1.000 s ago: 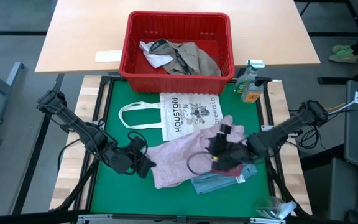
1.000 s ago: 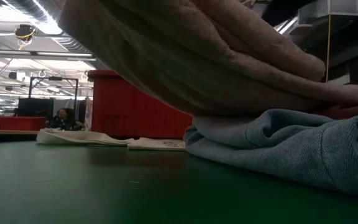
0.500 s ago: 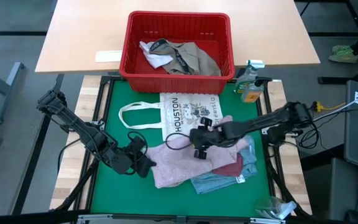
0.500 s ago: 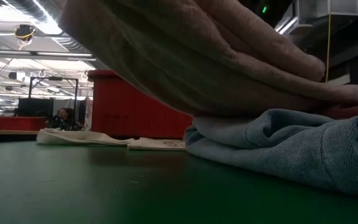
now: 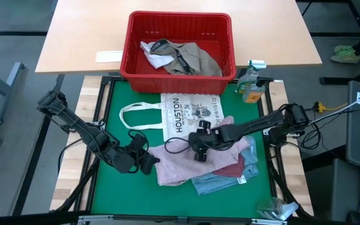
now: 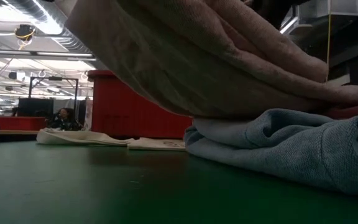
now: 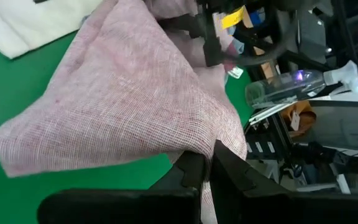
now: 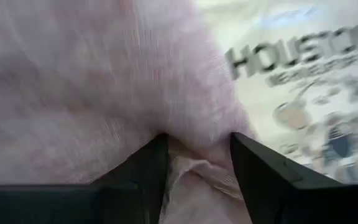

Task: Fold Laundry from Bin
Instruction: Fold the pink shirt from the red laundry basket

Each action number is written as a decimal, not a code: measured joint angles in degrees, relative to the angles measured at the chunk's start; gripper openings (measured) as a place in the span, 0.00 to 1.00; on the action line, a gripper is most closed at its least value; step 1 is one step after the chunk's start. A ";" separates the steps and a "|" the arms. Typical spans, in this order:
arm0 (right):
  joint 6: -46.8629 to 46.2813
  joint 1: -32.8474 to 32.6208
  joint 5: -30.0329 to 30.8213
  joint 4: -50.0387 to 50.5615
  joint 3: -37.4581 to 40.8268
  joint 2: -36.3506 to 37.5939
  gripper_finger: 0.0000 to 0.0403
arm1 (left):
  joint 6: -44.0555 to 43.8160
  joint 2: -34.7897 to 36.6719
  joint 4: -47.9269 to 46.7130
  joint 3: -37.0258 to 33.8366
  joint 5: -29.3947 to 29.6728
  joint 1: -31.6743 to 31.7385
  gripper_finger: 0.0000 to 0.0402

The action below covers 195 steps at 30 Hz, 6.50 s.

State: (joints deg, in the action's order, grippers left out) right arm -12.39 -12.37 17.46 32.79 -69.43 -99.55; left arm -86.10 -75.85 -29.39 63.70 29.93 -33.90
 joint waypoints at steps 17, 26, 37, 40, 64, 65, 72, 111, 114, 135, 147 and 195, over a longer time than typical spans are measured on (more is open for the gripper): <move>0.11 -2.21 1.01 5.40 -0.07 24.84 0.43 | 18.68 -0.87 17.07 0.01 -1.15 9.64 0.02; -2.88 -8.25 1.00 8.20 -0.07 31.84 0.43 | 26.90 -8.59 33.96 0.04 -9.91 16.18 0.01; -7.27 -12.51 1.00 15.12 -0.07 35.72 0.43 | 29.68 -23.98 58.02 0.09 -21.12 23.89 0.01; -9.20 -12.41 1.00 18.49 -0.07 35.78 0.43 | 29.24 -28.36 65.32 0.09 -23.23 25.28 0.01; -11.25 -12.41 -0.88 30.51 -9.64 38.99 0.43 | 39.14 -55.64 57.30 37.19 -25.92 29.57 0.02; -12.21 -12.41 -2.19 30.80 -9.64 38.92 0.43 | 39.10 -56.31 57.26 37.26 -24.95 29.57 0.02; -14.59 -12.43 -5.93 32.72 -7.82 36.11 0.43 | 39.33 -56.94 54.09 36.52 -19.29 29.92 0.02; -24.60 -12.43 -12.02 39.87 8.21 34.76 0.43 | 75.99 -48.72 40.97 36.35 -16.94 29.33 0.31; -23.78 -12.43 -6.06 39.44 6.07 34.82 0.43 | 75.94 -45.62 30.24 36.37 -16.91 28.70 0.31; -13.90 5.26 11.00 24.24 18.43 34.67 0.43 | 65.00 -41.11 -13.02 35.68 -0.29 26.10 0.31; -13.79 17.13 4.98 19.30 28.86 34.67 0.43 | 60.58 -41.31 -4.72 22.00 0.75 28.43 0.31; -47.70 -36.43 5.76 29.23 22.24 40.50 0.43 | 64.14 -55.95 14.81 40.76 0.96 12.70 0.31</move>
State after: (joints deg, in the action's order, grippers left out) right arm -60.09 -48.80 23.22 62.02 -47.19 -59.05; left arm -21.96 -131.80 -14.57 104.46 30.88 -21.21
